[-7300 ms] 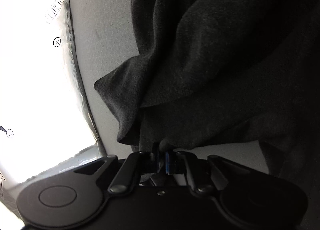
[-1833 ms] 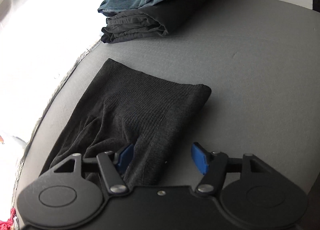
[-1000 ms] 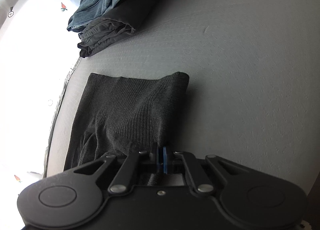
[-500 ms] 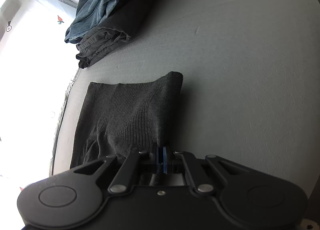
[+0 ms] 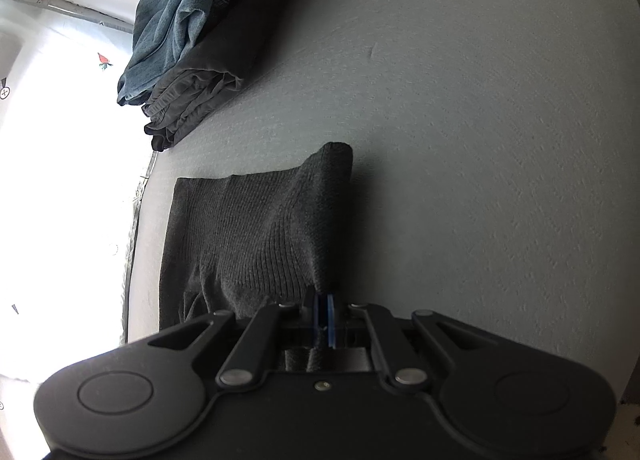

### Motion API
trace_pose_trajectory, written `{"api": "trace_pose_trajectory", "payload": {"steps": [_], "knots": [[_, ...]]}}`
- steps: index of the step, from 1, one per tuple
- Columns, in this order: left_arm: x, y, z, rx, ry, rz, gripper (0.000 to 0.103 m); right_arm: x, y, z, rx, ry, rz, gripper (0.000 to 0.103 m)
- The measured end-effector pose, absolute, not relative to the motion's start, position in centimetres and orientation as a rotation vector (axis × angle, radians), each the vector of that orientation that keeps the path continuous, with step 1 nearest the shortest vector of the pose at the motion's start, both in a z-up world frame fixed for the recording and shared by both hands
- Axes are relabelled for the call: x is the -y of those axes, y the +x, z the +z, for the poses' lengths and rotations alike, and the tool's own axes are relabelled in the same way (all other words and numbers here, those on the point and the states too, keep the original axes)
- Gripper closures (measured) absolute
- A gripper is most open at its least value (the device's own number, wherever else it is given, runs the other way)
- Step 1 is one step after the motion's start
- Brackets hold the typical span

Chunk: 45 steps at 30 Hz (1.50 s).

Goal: Fold clothes

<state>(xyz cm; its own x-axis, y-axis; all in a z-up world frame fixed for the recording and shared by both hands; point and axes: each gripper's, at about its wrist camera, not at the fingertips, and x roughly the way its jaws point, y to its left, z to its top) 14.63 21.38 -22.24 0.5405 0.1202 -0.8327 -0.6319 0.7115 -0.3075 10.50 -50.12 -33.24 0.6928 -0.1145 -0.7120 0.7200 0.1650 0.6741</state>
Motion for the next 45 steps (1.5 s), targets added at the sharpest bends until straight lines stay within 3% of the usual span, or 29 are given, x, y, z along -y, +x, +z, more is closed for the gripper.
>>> {"api": "trace_pose_trajectory", "payload": {"steps": [19,32,45], "knots": [[-19.8,15.6,-9.8,-0.631,-0.644,0.443,0.097,50.8,9.2,-25.4,-0.351,1.258,-0.444,0.099],[-21.7,16.6,-13.5,-0.694,-0.789,0.530,0.097,51.1,10.7,-26.2,-0.407,1.232,-0.488,0.099],[-22.6,24.4,-14.8,-0.686,-0.838,0.568,0.097,50.7,17.9,-26.2,-0.370,1.206,-0.484,0.099]]}}
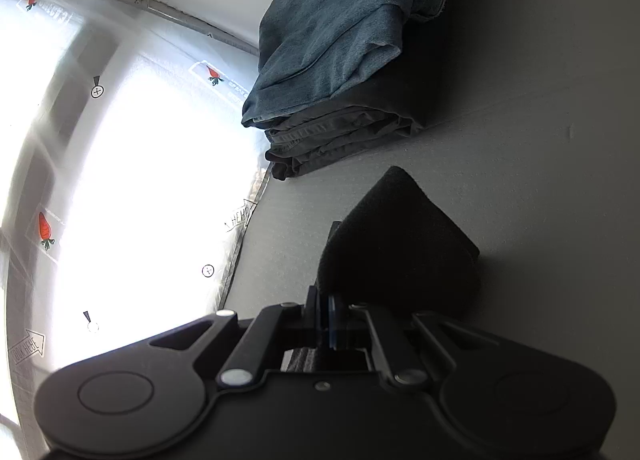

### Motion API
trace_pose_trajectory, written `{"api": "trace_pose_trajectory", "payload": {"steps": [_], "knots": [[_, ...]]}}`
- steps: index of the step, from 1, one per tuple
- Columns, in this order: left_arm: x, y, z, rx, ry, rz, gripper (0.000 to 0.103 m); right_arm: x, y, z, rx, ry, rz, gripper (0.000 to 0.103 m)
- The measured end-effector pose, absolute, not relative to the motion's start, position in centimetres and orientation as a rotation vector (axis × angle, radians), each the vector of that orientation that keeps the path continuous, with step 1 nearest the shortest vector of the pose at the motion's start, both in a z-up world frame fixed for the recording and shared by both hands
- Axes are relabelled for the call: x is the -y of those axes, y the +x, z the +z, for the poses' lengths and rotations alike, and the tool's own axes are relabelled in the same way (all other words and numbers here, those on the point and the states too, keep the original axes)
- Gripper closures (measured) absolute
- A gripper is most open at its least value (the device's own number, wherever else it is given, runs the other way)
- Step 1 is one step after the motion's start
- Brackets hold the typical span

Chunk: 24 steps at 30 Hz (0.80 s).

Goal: Fold clothes

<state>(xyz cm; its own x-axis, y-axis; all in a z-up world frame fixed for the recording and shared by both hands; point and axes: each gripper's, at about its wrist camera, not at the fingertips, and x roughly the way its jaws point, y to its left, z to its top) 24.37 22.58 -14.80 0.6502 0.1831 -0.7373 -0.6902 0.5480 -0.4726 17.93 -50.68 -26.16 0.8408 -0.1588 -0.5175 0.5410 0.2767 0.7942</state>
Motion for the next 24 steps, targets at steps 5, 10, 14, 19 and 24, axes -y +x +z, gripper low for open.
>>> {"api": "trace_pose_trajectory", "payload": {"steps": [5,10,14,19,24], "knots": [[-22.4,28.2,-16.1,-0.695,-0.841,0.571,0.097,50.7,21.2,-27.3,-0.371,1.212,-0.511,0.099],[-21.0,32.1,-17.5,-0.753,-0.767,0.570,0.097,50.5,24.1,-28.0,-0.426,1.181,-0.548,0.099],[-20.6,34.0,-18.4,-0.782,-0.717,0.579,0.097,50.7,25.4,-28.3,-0.471,1.133,-0.563,0.099],[-20.7,35.6,-19.0,-0.789,-0.724,0.582,0.098,51.3,26.5,-29.4,-0.482,1.182,-0.580,0.099],[-20.6,37.7,-19.2,-0.790,-0.734,0.588,0.098,51.3,28.9,-29.4,-0.521,1.123,-0.581,0.099]]}}
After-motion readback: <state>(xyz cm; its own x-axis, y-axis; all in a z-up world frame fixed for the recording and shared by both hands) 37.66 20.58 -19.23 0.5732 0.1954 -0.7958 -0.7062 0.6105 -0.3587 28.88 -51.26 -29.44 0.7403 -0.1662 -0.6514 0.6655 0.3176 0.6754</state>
